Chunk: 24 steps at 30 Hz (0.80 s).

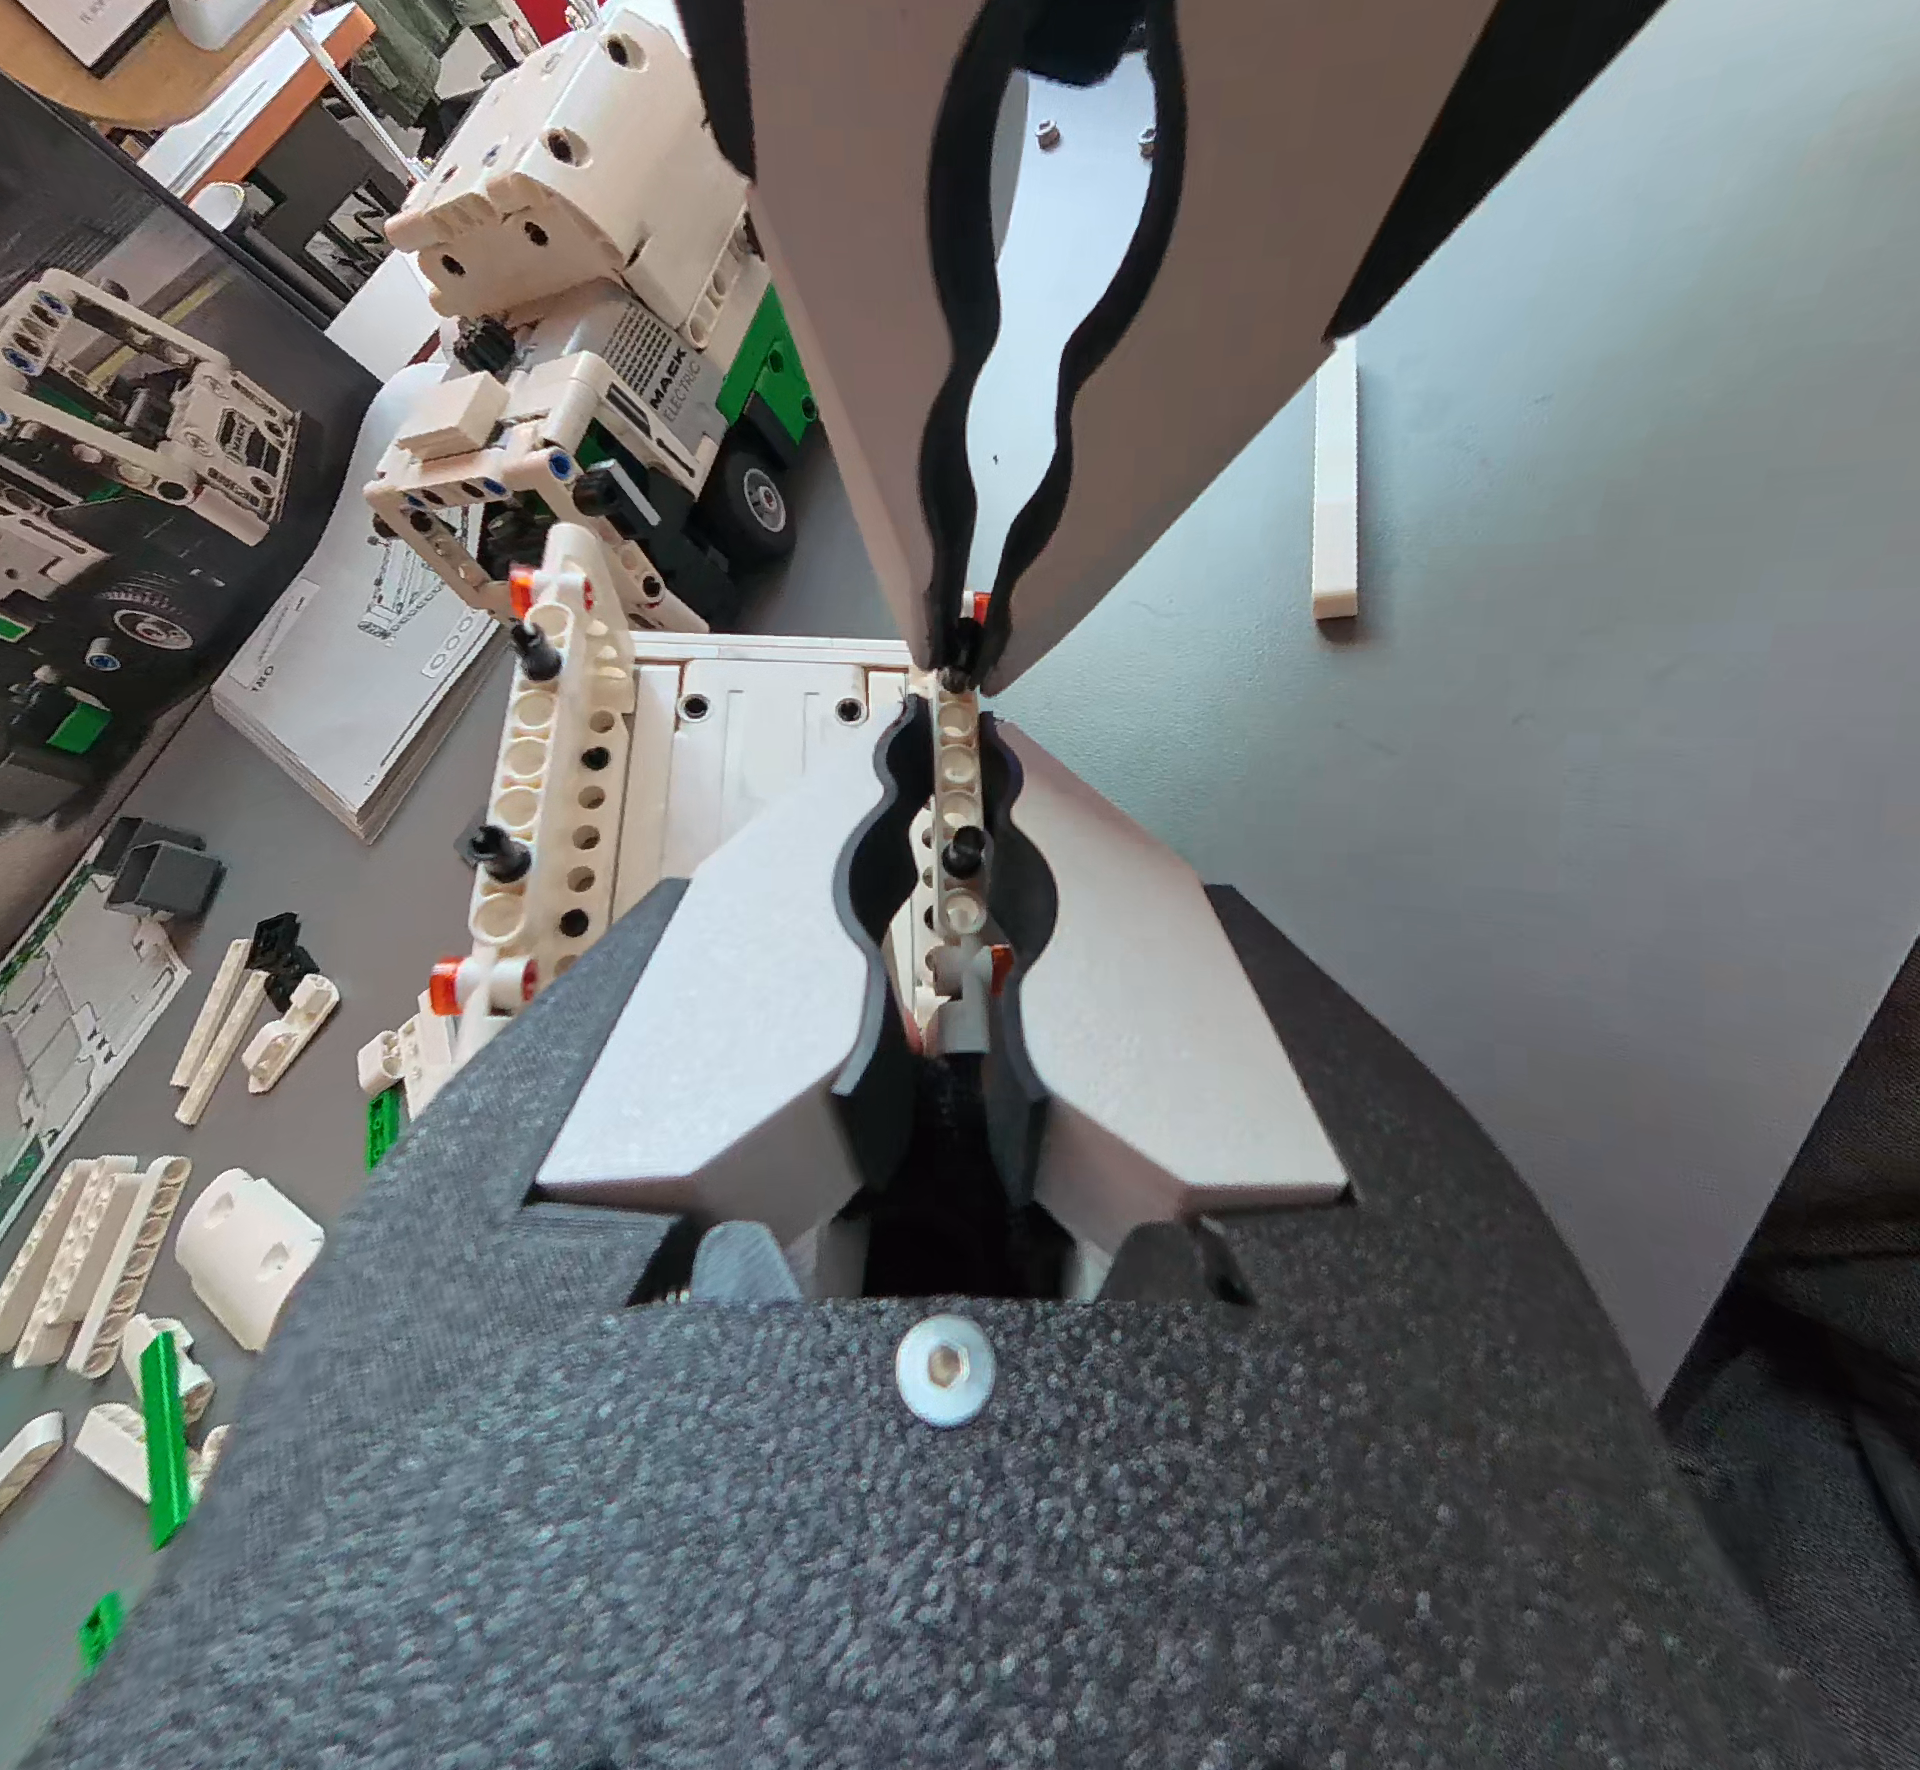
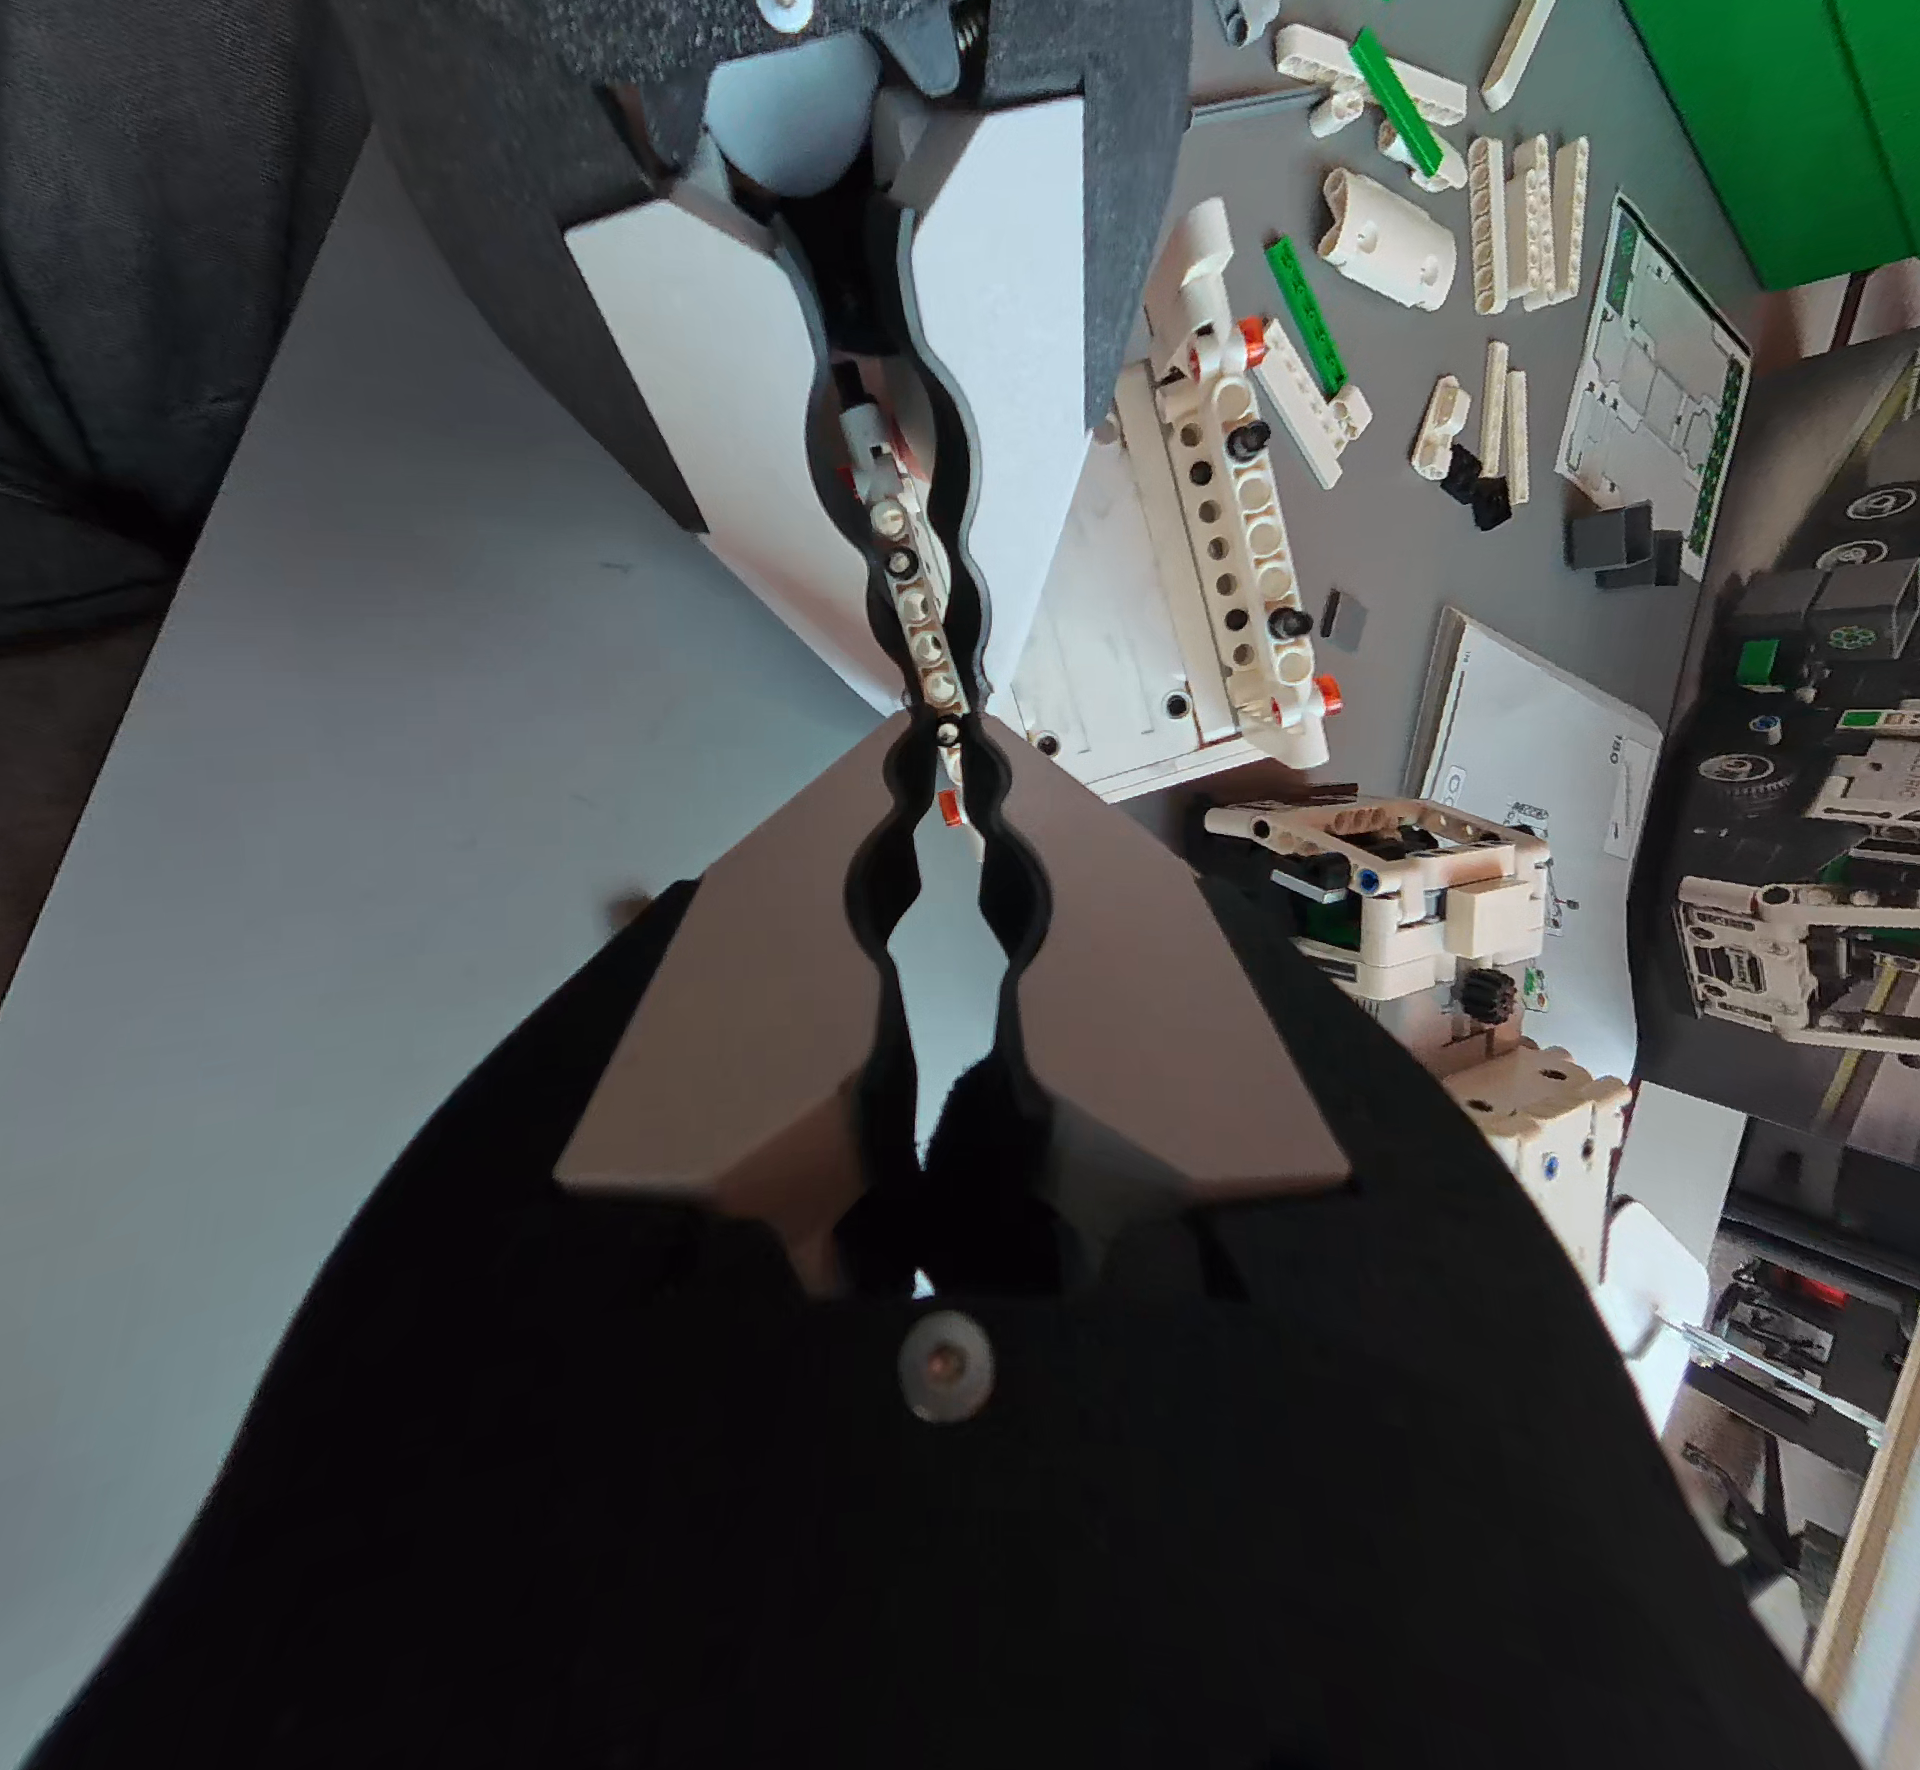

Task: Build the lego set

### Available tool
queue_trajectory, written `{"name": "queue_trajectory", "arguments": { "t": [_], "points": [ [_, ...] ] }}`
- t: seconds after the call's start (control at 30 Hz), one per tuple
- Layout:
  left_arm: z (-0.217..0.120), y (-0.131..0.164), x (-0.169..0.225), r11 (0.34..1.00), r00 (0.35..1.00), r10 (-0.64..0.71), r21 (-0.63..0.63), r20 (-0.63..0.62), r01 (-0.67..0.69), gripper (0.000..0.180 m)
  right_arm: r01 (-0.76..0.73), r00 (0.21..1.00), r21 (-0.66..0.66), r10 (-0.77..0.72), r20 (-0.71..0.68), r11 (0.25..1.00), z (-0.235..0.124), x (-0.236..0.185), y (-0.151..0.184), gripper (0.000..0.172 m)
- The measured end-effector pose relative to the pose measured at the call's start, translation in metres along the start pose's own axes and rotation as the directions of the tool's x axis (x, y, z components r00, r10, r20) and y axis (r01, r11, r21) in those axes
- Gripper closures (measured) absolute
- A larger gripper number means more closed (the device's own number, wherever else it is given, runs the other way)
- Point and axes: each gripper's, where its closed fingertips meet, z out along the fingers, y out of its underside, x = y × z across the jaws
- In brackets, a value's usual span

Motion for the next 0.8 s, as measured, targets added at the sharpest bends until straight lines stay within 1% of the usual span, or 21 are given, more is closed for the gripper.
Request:
{"name": "queue_trajectory", "arguments": {
  "t": [0.13, 0.27, 0.3, 0.37, 0.53, 0.57, 0.7, 0.73, 0.8],
  "points": [
    [0.001, 0.001, -0.002, 1.0, 1.0, -0.001, -0.01, 0.015, 0.001, 0.174, -0.017, 0.999, -0.023, 0.016, -0.05, 1.0, 0.002, 0.002, 0.0, 0.169],
    [0.002, -0.001, -0.002, 1.0, 1.0, -0.012, 0.001, 0.011, 0.012, 0.175, -0.209, 0.969, -0.023, 0.204, -0.139, 0.978, 0.005, 0.005, -0.001, 0.168],
    [0.001, -0.001, -0.003, 1.0, 1.0, -0.019, 0.003, 0.01, 0.019, 0.175, -0.254, 0.955, 0.003, 0.251, -0.157, 0.967, 0.005, 0.006, -0.002, 0.169],
    [0.001, -0.002, -0.003, 1.0, 1.0, -0.028, 0.007, -0.001, 0.028, 0.175, -0.284, 0.941, 0.062, 0.291, -0.171, 0.957, 0.004, 0.007, -0.002, 0.168],
    [0.003, -0.001, 0.0, 1.0, 1.0, 0.015, -0.003, 0.017, -0.015, 0.175, -0.395, 0.907, 0.122, 0.408, -0.105, 0.91, 0.001, 0.004, -0.002, 0.168],
    [0.003, -0.001, 0.0, 1.0, 1.0, 0.018, -0.003, 0.018, -0.018, 0.174, -0.399, 0.906, 0.149, 0.414, -0.088, 0.905, -0.003, 0.004, -0.005, 0.168],
    [0.003, -0.001, 0.0, 1.0, 1.0, 0.017, -0.003, 0.018, -0.017, 0.174, -0.388, 0.891, 0.292, 0.436, -0.123, 0.874, -0.032, 0.018, -0.007, 0.167],
    [0.003, -0.001, 0.0, 1.0, 1.0, 0.018, -0.002, 0.019, -0.018, 0.174, -0.395, 0.88, 0.323, 0.455, -0.135, 0.86, -0.035, 0.02, -0.006, 0.167],
    [0.002, -0.001, 0.0, 1.0, 1.0, 0.018, 0.0, 0.017, -0.018, 0.174, -0.415, 0.872, 0.333, 0.474, -0.118, 0.847, -0.028, 0.012, -0.003, 0.167]
  ]
}}
